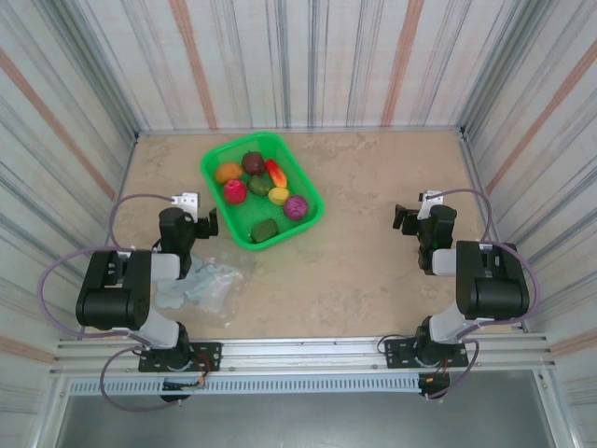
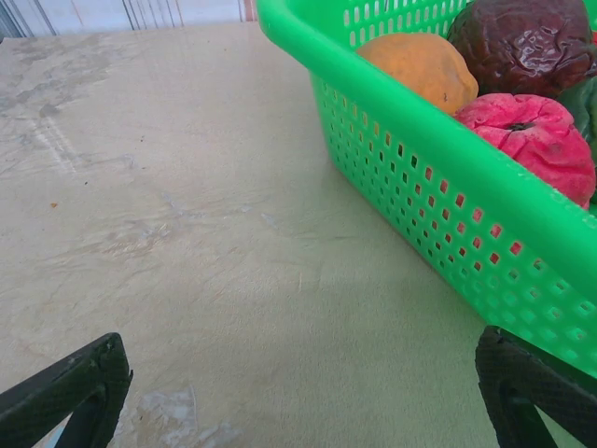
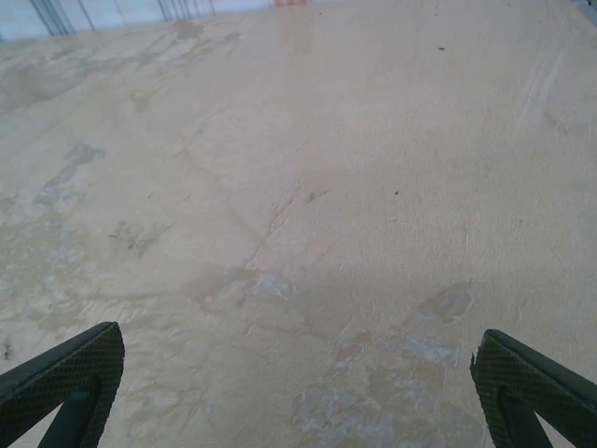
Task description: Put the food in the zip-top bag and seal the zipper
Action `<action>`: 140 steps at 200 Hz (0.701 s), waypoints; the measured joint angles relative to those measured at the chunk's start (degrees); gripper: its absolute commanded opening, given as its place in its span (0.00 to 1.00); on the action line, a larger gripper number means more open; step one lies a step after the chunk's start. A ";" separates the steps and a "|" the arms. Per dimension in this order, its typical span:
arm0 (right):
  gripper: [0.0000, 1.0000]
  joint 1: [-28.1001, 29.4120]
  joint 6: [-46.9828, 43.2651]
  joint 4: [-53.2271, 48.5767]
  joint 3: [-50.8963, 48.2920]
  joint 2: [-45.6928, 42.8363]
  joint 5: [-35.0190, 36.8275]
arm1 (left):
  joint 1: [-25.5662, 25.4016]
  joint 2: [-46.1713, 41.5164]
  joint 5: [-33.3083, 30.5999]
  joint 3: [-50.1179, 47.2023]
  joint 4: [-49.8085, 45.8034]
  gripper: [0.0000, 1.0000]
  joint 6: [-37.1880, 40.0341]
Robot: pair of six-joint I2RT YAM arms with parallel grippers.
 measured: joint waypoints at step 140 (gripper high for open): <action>0.99 0.02 0.00 0.00 0.00 0.00 0.02 | -0.76 0.02 -0.90 0.00 0.00 0.99 0.15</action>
